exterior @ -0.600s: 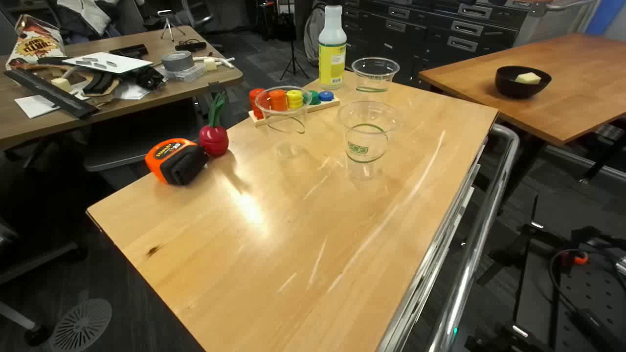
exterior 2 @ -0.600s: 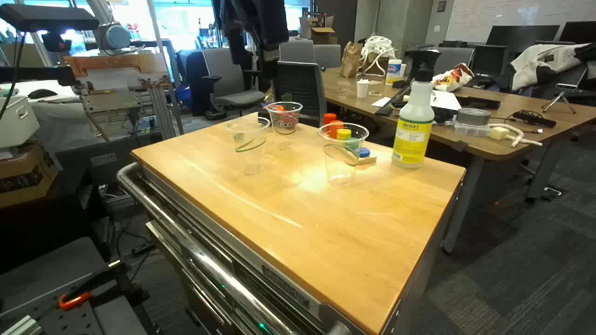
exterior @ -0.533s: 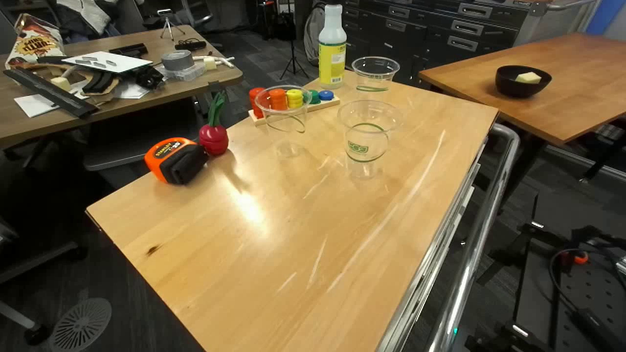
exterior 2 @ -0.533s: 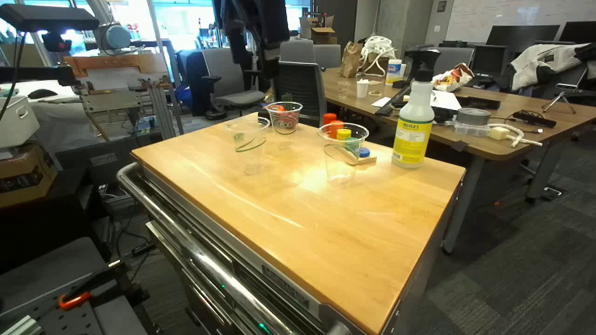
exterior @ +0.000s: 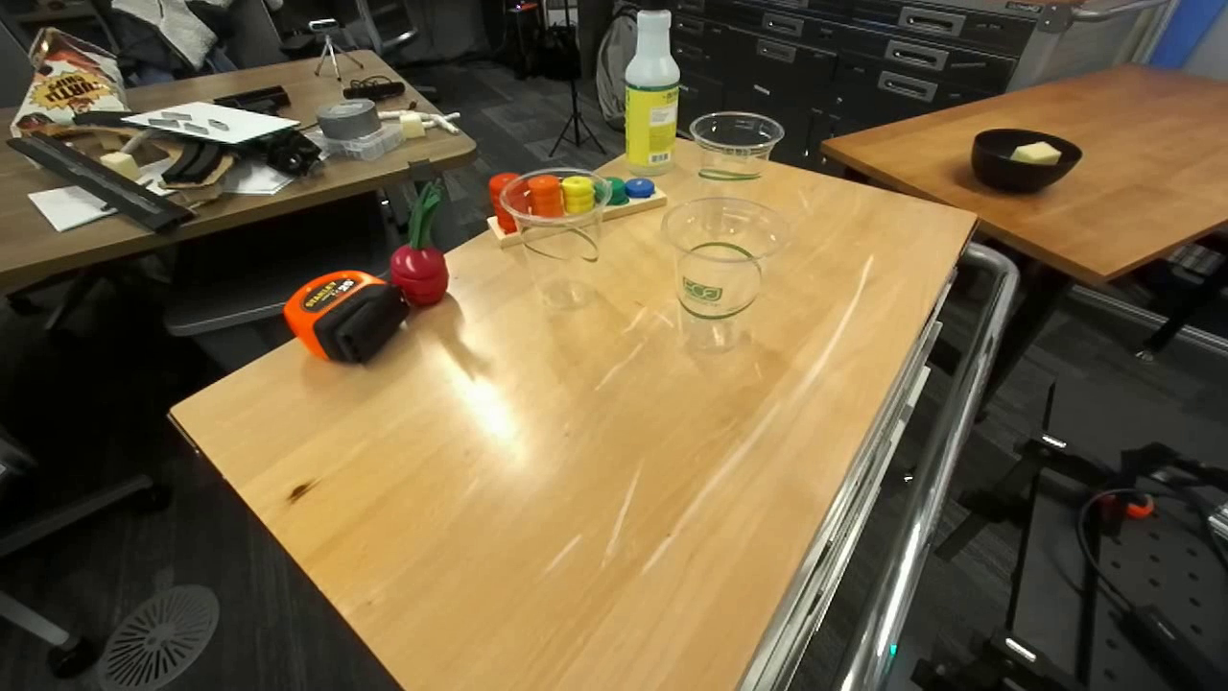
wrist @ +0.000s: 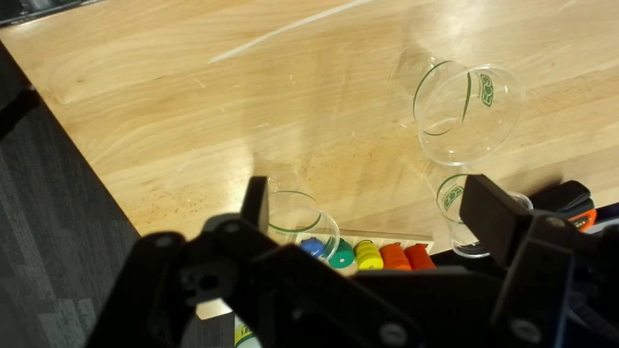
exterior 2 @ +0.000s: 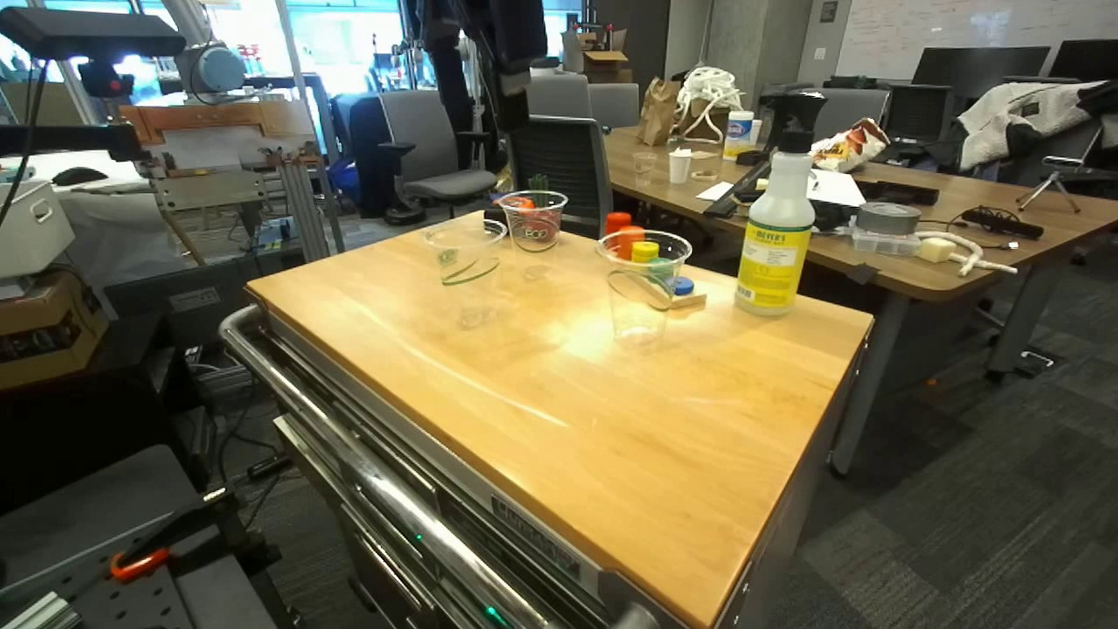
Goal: Stack the three clear cups together
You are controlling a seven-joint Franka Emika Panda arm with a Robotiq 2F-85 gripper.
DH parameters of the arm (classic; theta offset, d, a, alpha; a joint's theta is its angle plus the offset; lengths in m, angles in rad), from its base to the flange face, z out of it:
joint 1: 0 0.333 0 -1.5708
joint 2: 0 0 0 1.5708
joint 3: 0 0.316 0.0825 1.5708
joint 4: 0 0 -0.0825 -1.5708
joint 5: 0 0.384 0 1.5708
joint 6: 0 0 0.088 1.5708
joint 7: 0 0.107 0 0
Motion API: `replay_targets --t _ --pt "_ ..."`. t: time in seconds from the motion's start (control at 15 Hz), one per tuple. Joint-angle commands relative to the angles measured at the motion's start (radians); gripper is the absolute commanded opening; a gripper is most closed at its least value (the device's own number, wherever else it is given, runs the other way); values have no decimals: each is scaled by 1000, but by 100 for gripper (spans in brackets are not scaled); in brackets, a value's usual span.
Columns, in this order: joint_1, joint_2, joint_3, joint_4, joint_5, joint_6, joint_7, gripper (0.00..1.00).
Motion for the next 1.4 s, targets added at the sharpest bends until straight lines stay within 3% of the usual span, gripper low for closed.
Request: replay_targets --t 0.0,0.27,0.67,1.33 --pt "-8 64 -9 72 12 -20 -23 100" --pt "2 203 -57 195 54 -53 -94 100" --pt "-11 459 -114 384 219 -161 -279 100" --pt "-54 706 -64 517 102 -49 -206 100"
